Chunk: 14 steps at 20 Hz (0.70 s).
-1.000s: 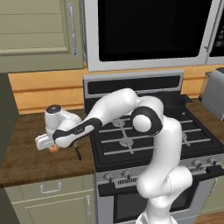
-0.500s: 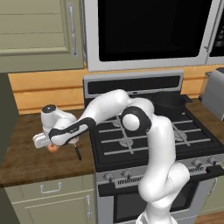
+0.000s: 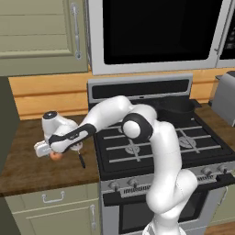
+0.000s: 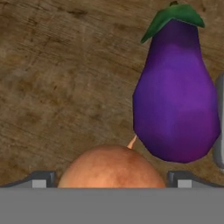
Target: Put the onion and eggplant in the pot. Retrieve the spatula and lightly stir the vegetables in the pot.
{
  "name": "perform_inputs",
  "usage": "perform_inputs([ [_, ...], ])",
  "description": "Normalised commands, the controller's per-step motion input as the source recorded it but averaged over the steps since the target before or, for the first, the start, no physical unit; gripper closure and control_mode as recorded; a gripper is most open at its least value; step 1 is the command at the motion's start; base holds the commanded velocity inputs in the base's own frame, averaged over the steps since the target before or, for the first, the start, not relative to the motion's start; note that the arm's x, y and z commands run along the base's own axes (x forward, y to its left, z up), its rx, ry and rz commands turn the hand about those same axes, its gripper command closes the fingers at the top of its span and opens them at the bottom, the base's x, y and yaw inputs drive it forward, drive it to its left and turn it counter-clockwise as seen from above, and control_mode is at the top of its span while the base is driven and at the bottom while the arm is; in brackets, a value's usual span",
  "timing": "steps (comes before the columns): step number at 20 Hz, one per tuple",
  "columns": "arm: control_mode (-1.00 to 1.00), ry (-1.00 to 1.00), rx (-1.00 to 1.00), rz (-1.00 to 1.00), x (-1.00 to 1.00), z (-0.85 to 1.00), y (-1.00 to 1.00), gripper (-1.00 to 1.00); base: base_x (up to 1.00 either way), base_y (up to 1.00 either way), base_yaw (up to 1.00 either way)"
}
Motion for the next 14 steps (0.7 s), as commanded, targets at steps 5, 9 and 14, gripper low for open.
perform_inputs([
  [5,-1.00,0.01,0.00,0.02,-0.09,-0.13,0.00,1.00,0.00,0.00,0.00],
  [9,-1.00,0.00,0.00,0.00,0.00,0.00,0.00,1.00,0.00,0.00,0.00],
  [14,-1.00,0.00,0.00,0.00,0.00,0.00,0.00,1.00,0.00,0.00,0.00],
])
